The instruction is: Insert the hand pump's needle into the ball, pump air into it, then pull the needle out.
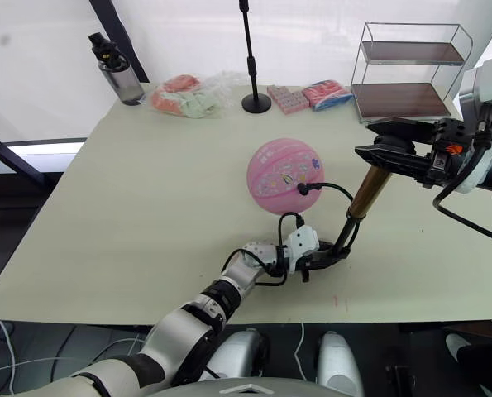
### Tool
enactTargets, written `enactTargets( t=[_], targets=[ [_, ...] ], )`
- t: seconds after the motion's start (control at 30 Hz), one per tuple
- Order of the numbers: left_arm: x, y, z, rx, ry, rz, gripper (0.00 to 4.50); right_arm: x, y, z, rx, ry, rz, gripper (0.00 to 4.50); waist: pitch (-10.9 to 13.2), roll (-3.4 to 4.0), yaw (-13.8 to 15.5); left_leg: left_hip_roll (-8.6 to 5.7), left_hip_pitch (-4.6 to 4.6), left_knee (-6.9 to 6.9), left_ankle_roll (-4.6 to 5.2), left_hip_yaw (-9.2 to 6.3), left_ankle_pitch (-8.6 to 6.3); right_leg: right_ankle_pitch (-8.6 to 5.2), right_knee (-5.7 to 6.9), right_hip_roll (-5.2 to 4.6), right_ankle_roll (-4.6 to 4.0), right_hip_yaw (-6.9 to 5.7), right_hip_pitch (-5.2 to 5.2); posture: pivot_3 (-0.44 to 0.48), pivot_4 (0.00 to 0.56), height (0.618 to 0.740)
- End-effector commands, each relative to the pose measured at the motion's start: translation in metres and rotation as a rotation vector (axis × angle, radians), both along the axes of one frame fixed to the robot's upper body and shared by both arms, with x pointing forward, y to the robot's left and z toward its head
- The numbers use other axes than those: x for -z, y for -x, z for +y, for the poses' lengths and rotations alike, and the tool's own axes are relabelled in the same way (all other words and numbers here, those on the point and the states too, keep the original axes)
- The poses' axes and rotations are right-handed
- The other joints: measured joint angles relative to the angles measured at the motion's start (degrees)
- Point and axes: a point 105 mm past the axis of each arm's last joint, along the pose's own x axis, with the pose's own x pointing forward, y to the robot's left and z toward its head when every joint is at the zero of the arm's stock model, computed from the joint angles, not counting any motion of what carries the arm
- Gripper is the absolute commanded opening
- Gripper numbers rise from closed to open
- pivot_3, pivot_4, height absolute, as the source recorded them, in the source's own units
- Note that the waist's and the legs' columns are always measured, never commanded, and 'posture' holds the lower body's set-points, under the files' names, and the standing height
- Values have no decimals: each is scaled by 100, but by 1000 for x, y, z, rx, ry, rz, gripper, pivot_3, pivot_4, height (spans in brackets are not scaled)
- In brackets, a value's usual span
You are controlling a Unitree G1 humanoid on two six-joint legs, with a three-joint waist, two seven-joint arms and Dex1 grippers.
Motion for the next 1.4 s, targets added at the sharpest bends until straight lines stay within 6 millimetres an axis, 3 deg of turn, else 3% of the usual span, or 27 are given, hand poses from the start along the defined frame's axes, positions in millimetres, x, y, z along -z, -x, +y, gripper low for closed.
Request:
enactTargets(
  t=[0.03,0.1,0.47,0.67,0.9,1.07,1.3,1.4],
  targets=[
    [41,16,22,-12,-128,120,1092,-25,10,-3,3,-18,-122,1871,1,1,1,0,-1,-1,0,0,0,0,-1,0,0,-1,0,0,150,740],
    [41,16,22,-12,-129,120,1092,-15,8,-1,0,-15,-93,1871,1,1,1,0,-2,-2,0,0,0,0,-3,0,0,-1,-1,0,150,740],
    [41,15,24,-18,-132,118,1092,88,-10,5,52,52,78,1871,-39,-40,-17,6,24,-1,-1,-1,0,1,5,9,-3,0,13,0,150,740],
    [42,15,26,-24,-130,120,1092,139,-9,12,77,49,140,1871,-58,-59,-18,6,26,-2,-3,-2,2,1,4,12,-3,0,12,0,150,740],
    [41,15,26,-24,-130,120,1092,174,-7,16,103,42,176,1871,-68,-53,-19,6,32,-2,-5,-3,2,1,8,19,-4,-1,15,0,150,740],
    [41,14,25,-22,-129,118,1092,176,-5,16,108,41,170,1871,-73,-51,-19,5,32,-1,-6,-3,3,1,7,33,-4,-2,16,0,150,740],
    [41,15,25,-19,-128,122,1092,134,-8,4,106,36,103,1871,-72,-50,-8,5,31,-2,-6,-4,3,1,4,40,-4,-3,17,0,150,740],
    [41,15,25,-19,-128,124,1092,105,-8,2,91,-2,62,1871,-59,-32,-10,5,29,-2,-6,-4,3,1,3,24,-4,-2,16,0,150,740]
  ],
)
